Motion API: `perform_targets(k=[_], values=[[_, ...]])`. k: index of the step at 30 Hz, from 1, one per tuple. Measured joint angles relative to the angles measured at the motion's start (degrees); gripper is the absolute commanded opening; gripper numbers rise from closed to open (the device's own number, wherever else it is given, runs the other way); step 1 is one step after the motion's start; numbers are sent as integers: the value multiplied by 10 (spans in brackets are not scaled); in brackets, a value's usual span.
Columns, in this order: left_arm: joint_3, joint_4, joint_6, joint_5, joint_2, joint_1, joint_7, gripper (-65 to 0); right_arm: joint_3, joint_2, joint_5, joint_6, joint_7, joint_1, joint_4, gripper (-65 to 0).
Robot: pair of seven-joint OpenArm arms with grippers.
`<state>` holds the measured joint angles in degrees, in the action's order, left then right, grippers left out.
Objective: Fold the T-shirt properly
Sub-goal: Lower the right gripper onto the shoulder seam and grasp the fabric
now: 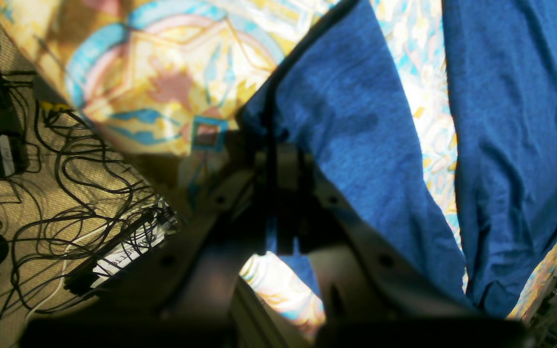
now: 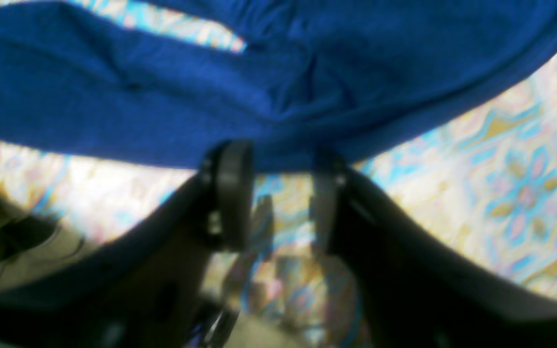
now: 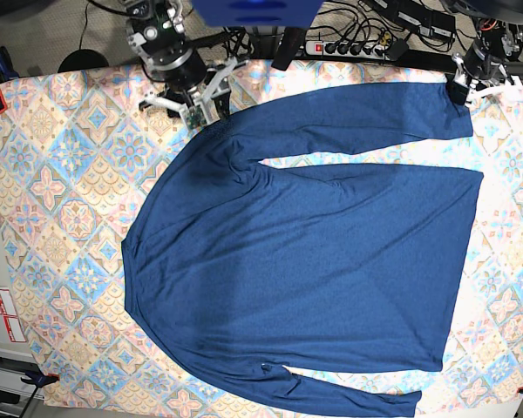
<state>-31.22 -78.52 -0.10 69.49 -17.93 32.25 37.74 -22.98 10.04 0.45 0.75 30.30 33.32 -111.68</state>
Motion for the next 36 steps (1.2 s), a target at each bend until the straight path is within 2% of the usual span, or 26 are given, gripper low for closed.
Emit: perform_targets(k=[3,7,11,16,23,25,30,36], values=[[0,0,0,0,0,0,0,-650,-1,-1,0,0,-1,-48,16,-415],[0,0,0,0,0,0,2,-650,-1,-1,0,-2,37,-94,54,-415],[0,0,0,0,0,0,2,-650,0,0,0,0,44,-122,104,-415],[0,0,0,0,0,3,2,-650,47,-2,2,0,43,-149,144,-412],[0,0,-2,1,0,8,2,-650,117,-4,132,-2,50,-197,219,-409],[0,0,-2,2,0,8,2,-650,133,-2,167,-6,72,-205,225,-409],[0,0,-2,2,0,8,2,-650,137,-2,207,-5,93,-217,231,-409],[0,0,-2,2,0,8,2,-650,137,-3,226,-4,76,-223,275,-409]])
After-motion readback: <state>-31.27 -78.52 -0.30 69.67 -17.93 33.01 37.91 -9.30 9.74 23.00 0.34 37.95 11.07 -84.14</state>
